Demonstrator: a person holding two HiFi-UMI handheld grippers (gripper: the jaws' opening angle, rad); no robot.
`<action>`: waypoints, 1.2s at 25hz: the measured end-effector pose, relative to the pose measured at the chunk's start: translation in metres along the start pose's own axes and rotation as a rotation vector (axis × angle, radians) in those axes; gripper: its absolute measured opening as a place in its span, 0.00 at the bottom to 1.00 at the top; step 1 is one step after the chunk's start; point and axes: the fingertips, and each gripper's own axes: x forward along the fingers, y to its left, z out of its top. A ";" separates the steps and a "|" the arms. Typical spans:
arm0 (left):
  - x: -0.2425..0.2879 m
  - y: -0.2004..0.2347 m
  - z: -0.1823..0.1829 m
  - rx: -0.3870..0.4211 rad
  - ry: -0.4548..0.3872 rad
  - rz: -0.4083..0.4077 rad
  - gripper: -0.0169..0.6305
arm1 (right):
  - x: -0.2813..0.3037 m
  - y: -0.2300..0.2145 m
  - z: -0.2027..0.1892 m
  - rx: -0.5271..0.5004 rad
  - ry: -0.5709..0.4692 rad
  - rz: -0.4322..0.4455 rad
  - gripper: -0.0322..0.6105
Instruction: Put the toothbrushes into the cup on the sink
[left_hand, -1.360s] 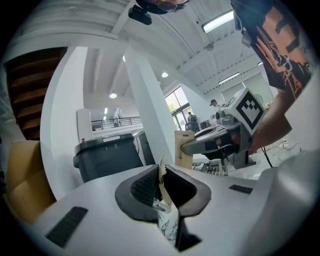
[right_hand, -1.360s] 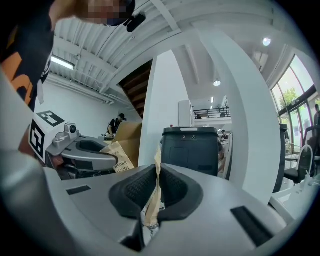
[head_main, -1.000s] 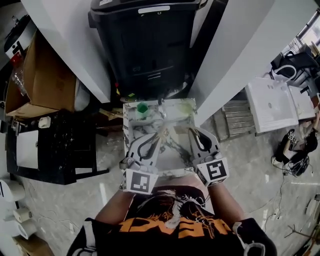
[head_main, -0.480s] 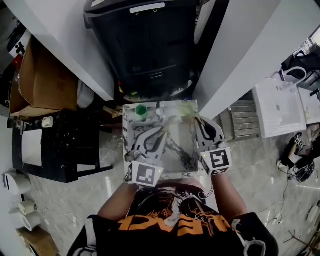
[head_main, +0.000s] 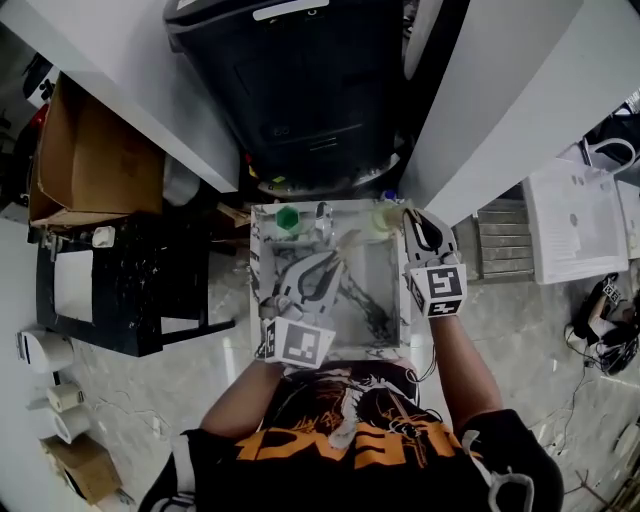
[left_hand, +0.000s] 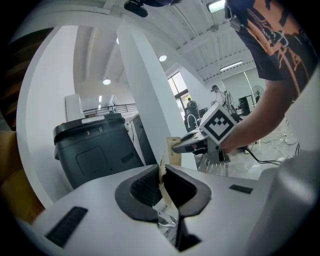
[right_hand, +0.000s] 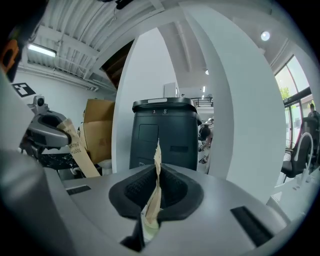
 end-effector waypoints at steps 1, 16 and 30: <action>0.001 0.000 -0.001 0.001 0.005 0.002 0.11 | 0.005 -0.003 -0.006 0.000 0.007 0.001 0.10; -0.004 0.008 -0.021 -0.035 0.070 0.037 0.11 | 0.054 -0.016 -0.109 0.053 0.139 -0.066 0.10; -0.006 0.006 -0.011 -0.029 0.037 0.015 0.11 | 0.040 -0.002 -0.101 0.051 0.118 -0.057 0.42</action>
